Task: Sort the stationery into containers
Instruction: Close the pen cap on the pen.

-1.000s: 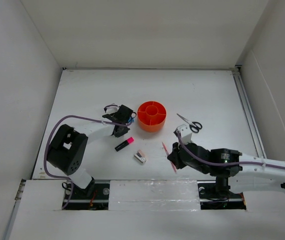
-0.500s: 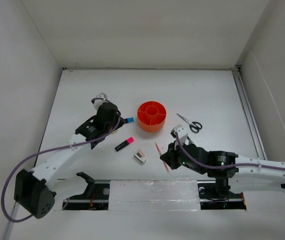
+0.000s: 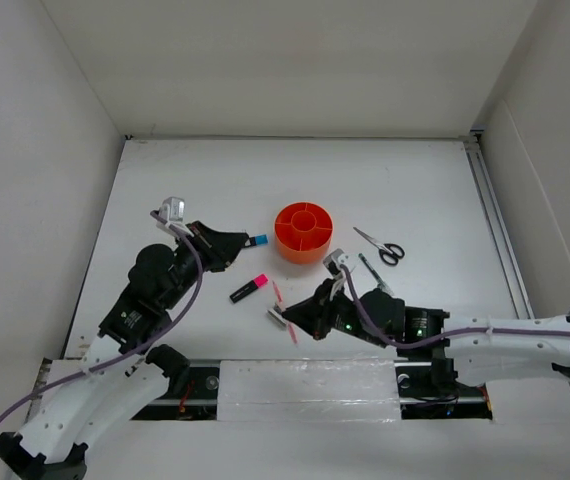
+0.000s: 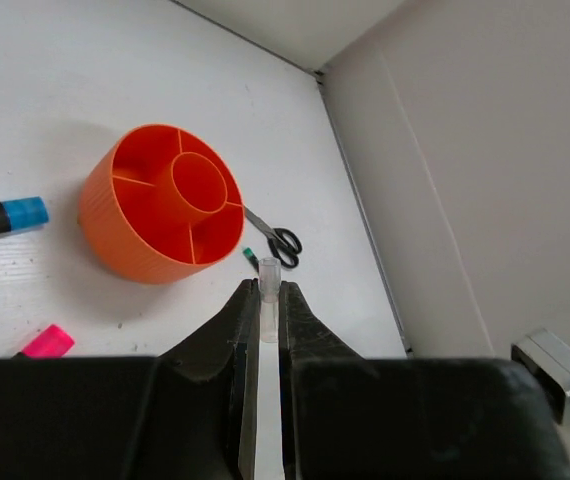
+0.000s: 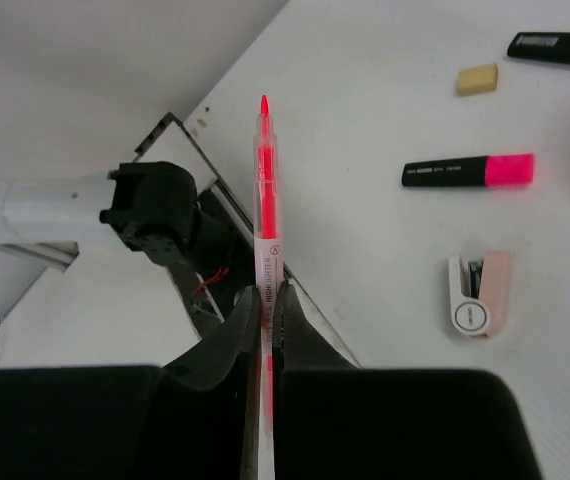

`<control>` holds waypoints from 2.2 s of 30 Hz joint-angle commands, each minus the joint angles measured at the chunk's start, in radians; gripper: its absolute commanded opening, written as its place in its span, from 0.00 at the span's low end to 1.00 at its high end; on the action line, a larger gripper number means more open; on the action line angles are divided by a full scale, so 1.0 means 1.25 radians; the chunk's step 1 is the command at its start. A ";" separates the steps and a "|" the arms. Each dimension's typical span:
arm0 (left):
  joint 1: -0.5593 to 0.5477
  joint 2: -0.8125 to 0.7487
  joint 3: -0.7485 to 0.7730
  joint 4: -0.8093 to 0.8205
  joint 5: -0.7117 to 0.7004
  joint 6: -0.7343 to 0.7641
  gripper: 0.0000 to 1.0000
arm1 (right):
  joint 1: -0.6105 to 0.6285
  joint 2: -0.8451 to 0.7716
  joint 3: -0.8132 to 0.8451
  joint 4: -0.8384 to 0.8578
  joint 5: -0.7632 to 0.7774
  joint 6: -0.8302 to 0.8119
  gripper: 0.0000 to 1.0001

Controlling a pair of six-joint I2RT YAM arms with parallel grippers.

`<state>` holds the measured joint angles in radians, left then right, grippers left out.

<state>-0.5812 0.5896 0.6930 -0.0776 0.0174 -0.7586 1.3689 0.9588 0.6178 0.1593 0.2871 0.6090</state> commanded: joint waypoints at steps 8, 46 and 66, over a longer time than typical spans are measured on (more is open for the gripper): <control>-0.001 -0.079 -0.060 0.125 0.071 0.030 0.00 | 0.007 0.150 0.086 0.211 0.029 -0.012 0.00; -0.001 -0.102 -0.078 0.132 0.071 0.052 0.00 | -0.067 0.242 0.164 0.251 0.012 -0.044 0.00; -0.001 -0.095 -0.093 0.147 0.105 0.060 0.00 | -0.081 0.256 0.187 0.258 -0.003 -0.044 0.00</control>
<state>-0.5812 0.4740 0.5953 0.0395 0.1169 -0.7055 1.2732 1.2739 0.7952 0.4175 0.2981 0.5674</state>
